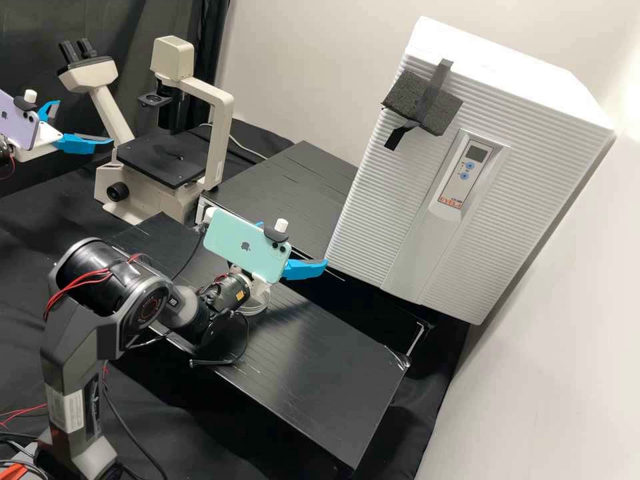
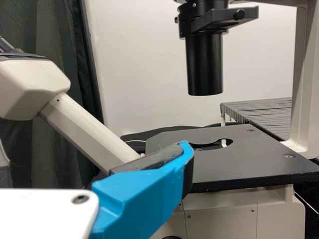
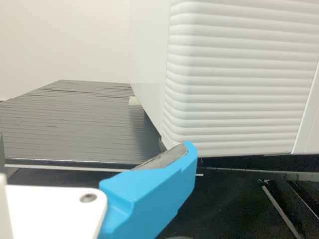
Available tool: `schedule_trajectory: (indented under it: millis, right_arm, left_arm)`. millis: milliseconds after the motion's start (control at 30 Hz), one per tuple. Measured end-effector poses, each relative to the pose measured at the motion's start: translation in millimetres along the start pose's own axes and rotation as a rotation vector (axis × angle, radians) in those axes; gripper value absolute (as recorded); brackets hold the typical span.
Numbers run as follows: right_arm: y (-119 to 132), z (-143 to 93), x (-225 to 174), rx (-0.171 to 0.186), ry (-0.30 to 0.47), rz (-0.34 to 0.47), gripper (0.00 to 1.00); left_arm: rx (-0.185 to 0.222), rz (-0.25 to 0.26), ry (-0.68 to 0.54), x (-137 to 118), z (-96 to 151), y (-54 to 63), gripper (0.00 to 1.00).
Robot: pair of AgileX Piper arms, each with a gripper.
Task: Open the petri dish lid.
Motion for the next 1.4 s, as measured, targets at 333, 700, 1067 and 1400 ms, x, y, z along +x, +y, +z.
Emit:
schedule_trajectory:
  millis: [333,700,1067,1400]
  right_arm:
    - [-0.8,0.8,-1.1,0.000,-0.002,-0.002,1.00]
    - [10.7,-0.5,-41.2,-0.001,0.045,0.061,1.00]
    - [-4.3,2.0,-97.8,-0.006,0.142,0.032,1.00]
    - [-11.7,9.1,-128.4,-0.028,0.140,-0.009,1.00]
  left_arm:
    - [0.000,0.000,0.000,0.0,0.0,0.0,1.00]
    - [0.000,0.000,0.000,0.0,0.0,0.0,1.00]
    - [0.000,0.000,0.000,0.0,0.0,0.0,1.00]
    - [0.000,0.000,0.000,0.0,0.0,0.0,1.00]
